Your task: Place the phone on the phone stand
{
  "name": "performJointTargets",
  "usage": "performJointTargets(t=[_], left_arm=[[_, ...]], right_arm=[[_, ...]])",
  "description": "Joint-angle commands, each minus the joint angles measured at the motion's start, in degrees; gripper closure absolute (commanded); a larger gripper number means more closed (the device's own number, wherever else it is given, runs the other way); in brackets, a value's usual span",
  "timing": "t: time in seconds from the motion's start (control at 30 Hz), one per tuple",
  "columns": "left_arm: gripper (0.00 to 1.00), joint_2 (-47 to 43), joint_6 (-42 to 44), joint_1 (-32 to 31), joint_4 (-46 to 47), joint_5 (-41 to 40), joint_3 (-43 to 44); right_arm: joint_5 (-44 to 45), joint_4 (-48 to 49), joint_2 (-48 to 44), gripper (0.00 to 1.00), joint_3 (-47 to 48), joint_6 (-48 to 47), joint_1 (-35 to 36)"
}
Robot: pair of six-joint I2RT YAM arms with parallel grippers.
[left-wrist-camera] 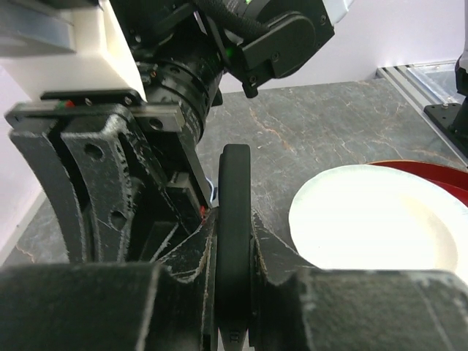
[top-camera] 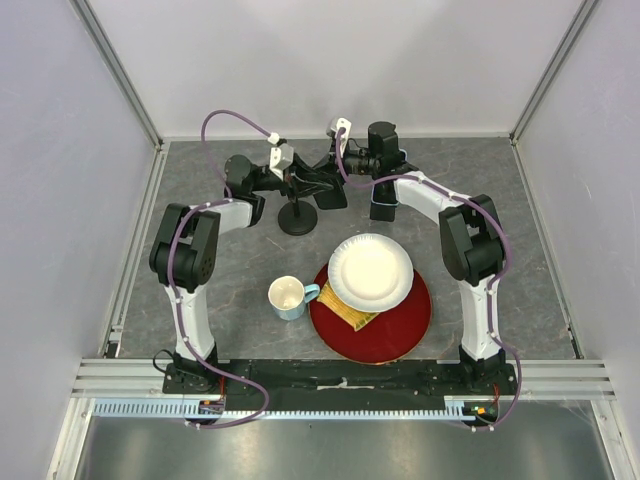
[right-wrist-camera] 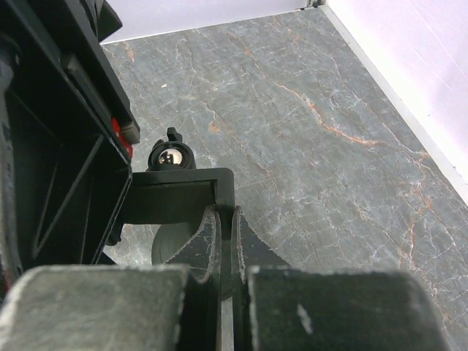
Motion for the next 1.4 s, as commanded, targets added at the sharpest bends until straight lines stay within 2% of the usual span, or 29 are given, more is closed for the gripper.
performJointTargets(t=[0.0, 0.13, 0.4, 0.6, 0.8, 0.87, 0.9, 0.93, 1.13, 1.3, 1.37], left_arm=[[0.98, -1.7, 1.13, 1.26, 17.78, 2.0, 5.05], [0.98, -1.01, 1.13, 1.71, 16.29, 2.71, 6.99], [0.98, -2.49, 0.42, 4.08, 15.85, 2.53, 4.71], [0.98, -7.06, 6.13, 4.43, 9.7, -2.38, -0.65], [0.98, -15.92, 14.38, 3.73, 0.22, -14.32, -9.26], [0.98, -19.09, 20.86, 1.9, -5.39, -22.23, -12.34], [0.98, -21.54, 22.56, 1.19, -11.43, -24.86, -12.78], [0.98, -22.44, 23.7, 0.66, -14.62, -30.72, -12.61], [0.98, -27.27, 22.22, -2.24, -29.39, -49.46, -11.03], [0.98, -29.12, 19.76, -4.62, -40.21, -58.36, -8.14], [0.98, -30.79, 18.53, -5.84, -43.9, -65.64, -8.3]], right_arm=[[-4.75, -2.92, 1.19, 1.0, 1.98, 0.68, 0.4], [-5.01, -3.01, 1.1, 1.0, 1.98, 0.68, -0.03], [-4.22, -3.09, 0.66, 1.0, 1.19, 0.33, -0.3], [-0.01, 0.94, 0.13, 1.0, -0.91, 2.17, -0.04], [8.95, 12.18, -2.76, 1.0, -8.02, 5.6, 1.45], [15.62, 16.67, -4.25, 1.0, -11.36, 5.78, 2.25], [18.43, 19.38, -4.78, 1.0, -12.42, 5.95, 3.12], [22.28, 20.71, -5.22, 1.0, -14.52, 6.04, 3.48], [35.32, 28.63, -7.43, 1.0, -20.07, 8.15, 5.76], [46.02, 31.61, -6.81, 1.0, -21.13, 8.15, 8.92], [49.11, 32.59, -7.07, 1.0, -22.1, 8.85, 9.37]])
